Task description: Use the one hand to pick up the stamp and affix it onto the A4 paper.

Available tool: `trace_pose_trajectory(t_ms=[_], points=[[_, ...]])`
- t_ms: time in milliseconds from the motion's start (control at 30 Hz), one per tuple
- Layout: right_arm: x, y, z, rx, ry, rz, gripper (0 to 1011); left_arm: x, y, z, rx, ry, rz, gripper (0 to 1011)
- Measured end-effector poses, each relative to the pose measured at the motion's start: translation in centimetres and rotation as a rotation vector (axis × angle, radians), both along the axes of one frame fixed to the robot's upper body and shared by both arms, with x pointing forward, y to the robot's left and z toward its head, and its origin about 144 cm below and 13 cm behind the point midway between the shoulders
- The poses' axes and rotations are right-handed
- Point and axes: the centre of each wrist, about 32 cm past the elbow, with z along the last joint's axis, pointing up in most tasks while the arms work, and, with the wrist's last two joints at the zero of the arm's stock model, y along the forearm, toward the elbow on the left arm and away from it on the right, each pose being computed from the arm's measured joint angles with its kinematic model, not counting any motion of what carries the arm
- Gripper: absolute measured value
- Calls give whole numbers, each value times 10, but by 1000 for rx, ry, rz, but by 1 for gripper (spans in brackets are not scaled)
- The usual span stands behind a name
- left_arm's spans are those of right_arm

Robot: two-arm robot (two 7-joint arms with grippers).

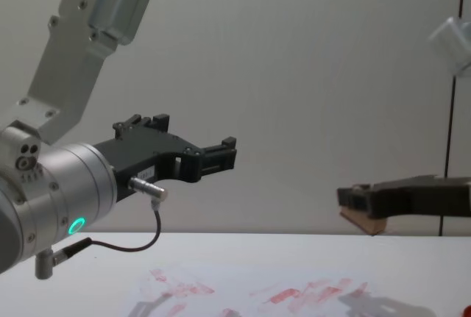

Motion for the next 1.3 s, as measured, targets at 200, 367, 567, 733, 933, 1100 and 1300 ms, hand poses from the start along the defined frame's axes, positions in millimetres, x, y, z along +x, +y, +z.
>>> trace_pose_trajectory(t_ms=[200, 367, 567, 733, 933, 1100, 1300], points=[[6, 6, -2, -34, 39, 44, 219, 0, 0, 0, 0, 0, 0, 1003], [8, 7, -7, -85, 75, 70, 218, 0, 0, 0, 0, 0, 0, 1002], [7, 4, -15, -151, 128, 83, 219, 0, 0, 0, 0, 0, 0, 1002], [4, 2, -22, -178, 165, 84, 219, 0, 0, 0, 0, 0, 0, 1002], [0, 2, -31, -193, 203, 86, 218, 0, 0, 0, 0, 0, 0, 1003], [-2, 4, -35, -196, 220, 89, 219, 0, 0, 0, 0, 0, 0, 1002], [-2, 8, -40, -198, 231, 90, 218, 0, 0, 0, 0, 0, 0, 1002]])
